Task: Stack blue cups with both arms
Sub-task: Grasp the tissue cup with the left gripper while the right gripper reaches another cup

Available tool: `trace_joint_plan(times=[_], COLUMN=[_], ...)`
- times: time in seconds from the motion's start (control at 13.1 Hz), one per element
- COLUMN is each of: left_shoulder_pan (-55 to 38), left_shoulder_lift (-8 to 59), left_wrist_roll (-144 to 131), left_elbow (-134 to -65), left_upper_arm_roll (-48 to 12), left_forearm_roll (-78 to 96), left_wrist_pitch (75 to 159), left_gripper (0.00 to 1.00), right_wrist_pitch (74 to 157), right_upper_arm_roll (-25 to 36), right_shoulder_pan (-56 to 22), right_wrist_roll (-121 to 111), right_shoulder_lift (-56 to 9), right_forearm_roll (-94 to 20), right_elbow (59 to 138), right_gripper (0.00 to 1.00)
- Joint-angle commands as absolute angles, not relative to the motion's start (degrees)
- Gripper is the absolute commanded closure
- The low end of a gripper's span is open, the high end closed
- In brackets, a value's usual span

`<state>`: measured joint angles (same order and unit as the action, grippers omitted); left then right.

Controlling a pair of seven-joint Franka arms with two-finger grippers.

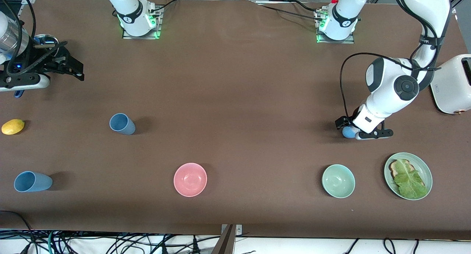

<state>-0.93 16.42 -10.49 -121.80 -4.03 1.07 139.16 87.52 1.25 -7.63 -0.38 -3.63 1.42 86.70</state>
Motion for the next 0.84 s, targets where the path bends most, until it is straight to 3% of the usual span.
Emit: trace_joint_plan(times=[0.0,0.61,0.69,0.76], left_shoulder_pan=[-1.5,-1.5,-1.5,-1.5], left_shoulder_lift=[14.4,17.4,17.9,18.1], left_wrist_roll=[-11.2,-11.2,-11.2,-11.2], left_elbow=[-124.3,-124.4,-124.4,-124.5], left_upper_arm_roll=[-3.9,-3.8,-3.8,-3.8], left_forearm_roll=[1.7,1.7,1.7,1.7], left_wrist_pitch=[140.4,144.4,145.1,145.8], left_gripper=[0.0,0.04,0.13,0.29], right_wrist_pitch=[88.9,91.7,92.0,92.3], right_upper_arm_roll=[1.3,1.5,1.5,1.5], right_shoulder_pan=[-7.8,-7.6,-7.6,-7.6], right_wrist_roll=[-0.5,-0.7,-0.7,-0.7], right_shoulder_lift=[-4.2,-7.4,-7.6,-7.9], right_forearm_roll=[2.1,2.2,2.2,2.2], right_elbow=[87.3,87.3,87.3,87.2], right_gripper=[0.0,0.0,0.0,0.0])
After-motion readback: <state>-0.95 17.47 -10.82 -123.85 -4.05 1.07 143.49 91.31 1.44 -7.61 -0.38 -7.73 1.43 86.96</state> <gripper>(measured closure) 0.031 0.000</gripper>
